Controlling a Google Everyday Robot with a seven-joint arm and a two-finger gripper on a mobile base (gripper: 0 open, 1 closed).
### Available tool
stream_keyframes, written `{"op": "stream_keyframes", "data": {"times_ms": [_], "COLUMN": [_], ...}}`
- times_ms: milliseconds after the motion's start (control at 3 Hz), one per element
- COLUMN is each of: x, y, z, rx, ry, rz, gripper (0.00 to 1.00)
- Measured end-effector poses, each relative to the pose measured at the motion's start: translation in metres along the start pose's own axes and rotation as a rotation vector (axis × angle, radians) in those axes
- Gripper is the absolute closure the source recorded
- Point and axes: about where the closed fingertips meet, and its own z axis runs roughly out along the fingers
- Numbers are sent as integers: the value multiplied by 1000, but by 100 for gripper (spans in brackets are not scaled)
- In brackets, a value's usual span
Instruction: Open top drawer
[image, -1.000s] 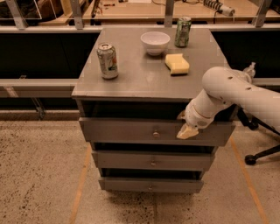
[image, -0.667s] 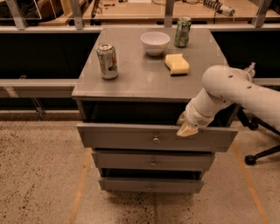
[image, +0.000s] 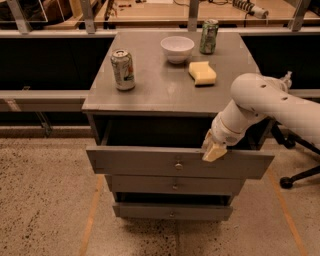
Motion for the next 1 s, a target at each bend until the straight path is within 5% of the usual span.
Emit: {"op": "stream_keyframes", "data": {"times_ms": [333,667,1000], "x": [-9,-10,-15], "y": [23,25,53], "z": [-14,-14,-22], "rx": [-61,-66,-143], "ry": [-2,-3,4], "rz": [86,94,168], "gripper": [59,36,12]}}
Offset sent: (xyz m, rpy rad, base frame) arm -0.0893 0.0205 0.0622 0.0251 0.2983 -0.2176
